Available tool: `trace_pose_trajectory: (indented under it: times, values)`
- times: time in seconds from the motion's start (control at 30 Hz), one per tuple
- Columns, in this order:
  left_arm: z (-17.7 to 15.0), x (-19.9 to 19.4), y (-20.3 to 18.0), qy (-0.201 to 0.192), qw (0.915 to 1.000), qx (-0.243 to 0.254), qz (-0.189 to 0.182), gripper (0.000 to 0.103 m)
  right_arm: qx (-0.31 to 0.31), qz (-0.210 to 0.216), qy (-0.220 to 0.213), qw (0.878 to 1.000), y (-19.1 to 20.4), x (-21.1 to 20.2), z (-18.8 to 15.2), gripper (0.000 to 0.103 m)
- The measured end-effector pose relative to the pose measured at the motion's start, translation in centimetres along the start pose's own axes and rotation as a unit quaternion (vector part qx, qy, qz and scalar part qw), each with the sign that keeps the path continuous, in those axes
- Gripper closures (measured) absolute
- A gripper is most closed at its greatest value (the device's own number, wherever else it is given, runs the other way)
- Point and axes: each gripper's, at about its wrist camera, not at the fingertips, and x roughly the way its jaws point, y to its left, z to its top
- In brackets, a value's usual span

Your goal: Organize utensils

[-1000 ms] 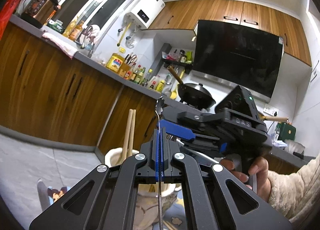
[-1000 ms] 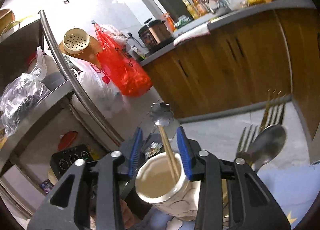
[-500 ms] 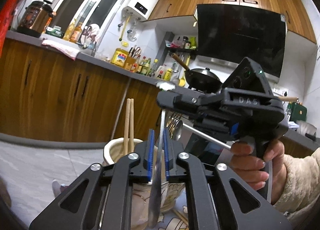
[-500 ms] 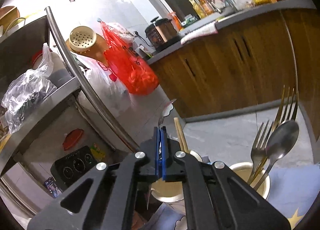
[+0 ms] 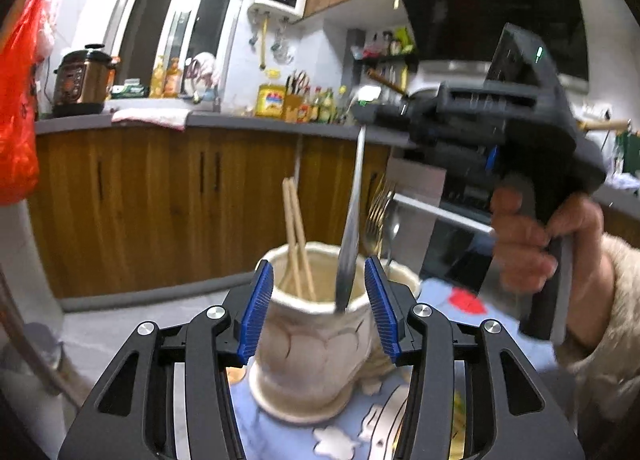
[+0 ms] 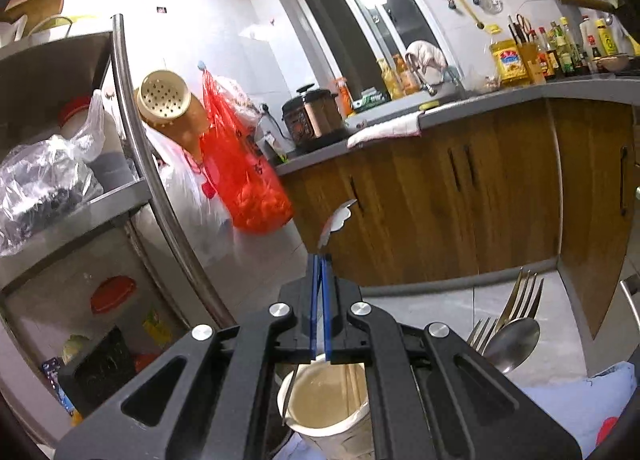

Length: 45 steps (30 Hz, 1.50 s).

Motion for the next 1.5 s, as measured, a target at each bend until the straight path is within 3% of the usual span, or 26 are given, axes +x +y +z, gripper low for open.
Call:
trace_pose_trajectory:
  times: [0.13, 0.23, 0.6, 1.03, 1.17, 1.33, 1.37, 1.5]
  values:
    - [-0.9, 0.0, -0.2, 0.036, 0.9988, 0.002, 0.033, 0.054, -0.013, -0.025, -0.022, 0.999, 0.1, -1.0, 0.7, 0.101]
    - [-1.5, 0.0, 0.0, 0.056, 0.9974, -0.008, 0.046, 0.054, -0.024, -0.040, -0.015, 0.999, 0.0, -0.8, 0.5, 0.101]
    - [-2.5, -0.2, -0.1, 0.079, 0.9935, -0.005, 0.082, 0.054, -0.054, -0.061, 0.093, 0.992, 0.0, 3.2, -4.9, 0.101]
    - [-3.0, -0.9, -0.7, 0.091, 0.9921, -0.011, 0.086, 0.054, -0.023, -0.069, 0.142, 0.987, -0.6, 3.8, -7.2, 0.098]
    - [-3.1, -1.2, -1.0, 0.095, 0.9916, -0.014, 0.087, 0.054, -0.024, -0.064, 0.131, 0.989, -0.1, 3.1, -6.8, 0.068]
    - [-3.1, -1.7, -1.5, 0.101, 0.9906, -0.017, 0.091, 0.053, -0.015, -0.063, 0.119, 0.991, -0.2, 0.8, -6.0, 0.064]
    - [-3.0, -1.8, -1.7, 0.103, 0.9903, -0.018, 0.092, 0.053, -0.012, -0.064, 0.116, 0.991, -0.3, 0.2, -5.8, 0.060]
    - [-3.1, -2.2, -2.8, 0.115, 0.9881, -0.017, 0.101, 0.042, -0.011, -0.078, 0.112, 0.991, -0.9, -3.2, -5.7, 0.054]
